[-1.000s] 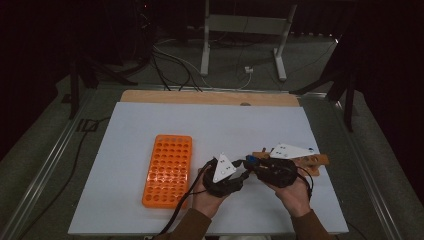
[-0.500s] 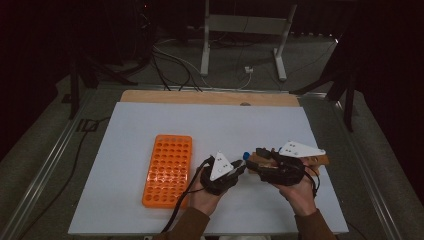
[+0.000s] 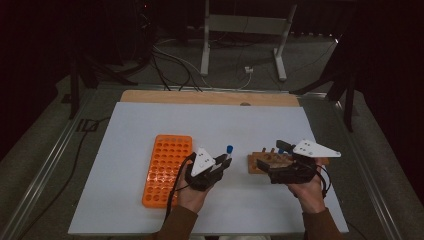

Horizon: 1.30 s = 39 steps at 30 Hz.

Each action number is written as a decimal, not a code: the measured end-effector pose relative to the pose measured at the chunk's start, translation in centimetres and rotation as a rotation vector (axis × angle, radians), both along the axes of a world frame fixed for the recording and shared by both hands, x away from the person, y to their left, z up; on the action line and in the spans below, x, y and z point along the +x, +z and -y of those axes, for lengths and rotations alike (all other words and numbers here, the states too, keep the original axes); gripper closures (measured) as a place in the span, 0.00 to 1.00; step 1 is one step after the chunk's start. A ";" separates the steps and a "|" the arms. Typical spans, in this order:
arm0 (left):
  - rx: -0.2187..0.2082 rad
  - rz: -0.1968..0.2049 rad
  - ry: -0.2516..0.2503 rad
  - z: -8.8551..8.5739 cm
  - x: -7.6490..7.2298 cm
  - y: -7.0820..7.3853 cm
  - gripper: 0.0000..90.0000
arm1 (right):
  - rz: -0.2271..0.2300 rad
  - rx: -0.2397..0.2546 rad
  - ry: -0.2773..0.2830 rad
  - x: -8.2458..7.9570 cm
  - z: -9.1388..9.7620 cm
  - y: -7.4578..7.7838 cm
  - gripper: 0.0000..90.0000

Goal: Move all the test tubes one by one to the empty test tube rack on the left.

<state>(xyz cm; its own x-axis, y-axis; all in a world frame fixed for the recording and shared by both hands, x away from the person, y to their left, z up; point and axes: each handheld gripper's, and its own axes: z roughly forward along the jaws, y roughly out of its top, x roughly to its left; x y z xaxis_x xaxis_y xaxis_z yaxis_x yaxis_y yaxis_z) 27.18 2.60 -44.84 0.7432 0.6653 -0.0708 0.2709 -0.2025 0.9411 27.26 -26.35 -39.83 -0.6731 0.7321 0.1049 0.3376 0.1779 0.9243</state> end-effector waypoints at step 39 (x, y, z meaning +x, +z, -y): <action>-0.042 0.026 0.235 -9.6 3.5 -0.3 0.87 | 0.009 0.036 -0.078 0.3 2.6 -0.4 0.00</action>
